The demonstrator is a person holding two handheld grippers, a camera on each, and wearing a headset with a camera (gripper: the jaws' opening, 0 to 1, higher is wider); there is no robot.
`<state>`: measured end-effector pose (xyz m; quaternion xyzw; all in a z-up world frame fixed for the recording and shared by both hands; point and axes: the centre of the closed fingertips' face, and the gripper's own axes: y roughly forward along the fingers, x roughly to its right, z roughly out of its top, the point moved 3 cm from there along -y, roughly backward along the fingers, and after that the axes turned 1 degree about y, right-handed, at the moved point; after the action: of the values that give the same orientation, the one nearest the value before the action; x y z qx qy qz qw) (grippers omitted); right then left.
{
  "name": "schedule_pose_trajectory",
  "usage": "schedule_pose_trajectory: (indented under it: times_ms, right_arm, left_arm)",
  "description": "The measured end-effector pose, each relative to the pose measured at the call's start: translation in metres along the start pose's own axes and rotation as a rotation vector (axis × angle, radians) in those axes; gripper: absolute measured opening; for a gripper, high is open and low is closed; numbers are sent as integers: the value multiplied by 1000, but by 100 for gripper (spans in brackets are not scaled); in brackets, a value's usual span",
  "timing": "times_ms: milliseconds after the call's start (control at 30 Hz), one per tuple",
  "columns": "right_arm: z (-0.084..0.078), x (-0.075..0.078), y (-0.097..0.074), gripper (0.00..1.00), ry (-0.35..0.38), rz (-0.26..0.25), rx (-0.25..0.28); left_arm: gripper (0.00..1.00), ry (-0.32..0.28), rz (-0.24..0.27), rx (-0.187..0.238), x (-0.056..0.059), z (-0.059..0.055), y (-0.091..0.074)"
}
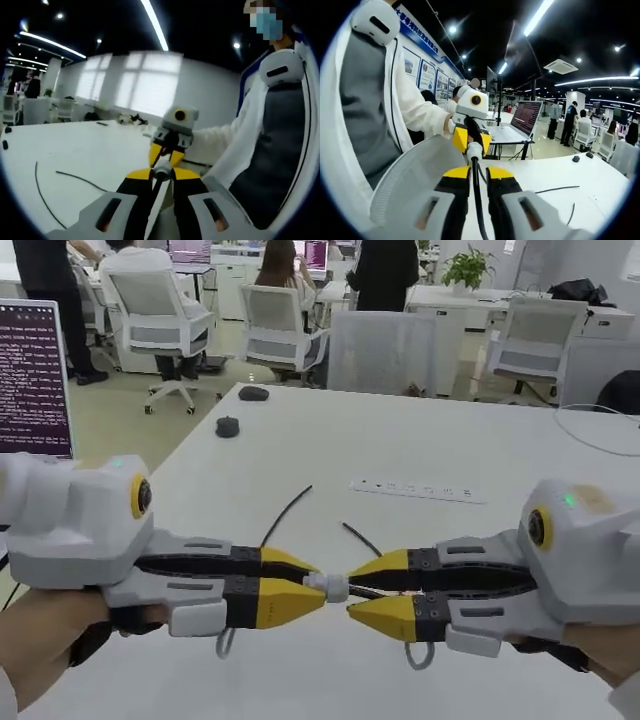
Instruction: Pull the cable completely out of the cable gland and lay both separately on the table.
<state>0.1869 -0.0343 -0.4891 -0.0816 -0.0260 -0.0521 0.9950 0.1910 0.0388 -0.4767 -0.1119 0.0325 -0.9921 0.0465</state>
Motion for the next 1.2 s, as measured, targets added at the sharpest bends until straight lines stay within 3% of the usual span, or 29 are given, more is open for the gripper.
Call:
schedule_pose_trajectory:
  times_ms: [233, 400, 533, 633, 733, 800, 1000, 1200]
  right_arm:
    - [8, -5, 14, 3, -17, -29, 20]
    - [22, -1, 17, 2, 25, -70, 105]
    - [33, -5, 21, 2, 36, -75, 128]
    - [41, -6, 28, 2, 43, -78, 141]
    - [43, -4, 33, 2, 44, -100, 134]
    - [45, -4, 35, 2, 51, -110, 142]
    - [40, -1, 47, 2, 43, -149, 103]
    - [33, 5, 54, 2, 5, -180, 54]
  left_arm:
    - [16, 33, -24, 5, -4, 5, -6]
    - [17, 131, -41, 50, -3, 15, -17]
    - [22, 128, -95, 74, 0, 21, -18]
    - [20, 124, -106, 82, -4, 20, -20]
    - [17, 108, -115, 130, -6, 27, -24]
    - [17, 100, -134, 134, -8, 28, -28]
    - [16, 57, -159, 104, -15, 25, -36]
    - [16, 57, -169, 81, -23, 22, -41]
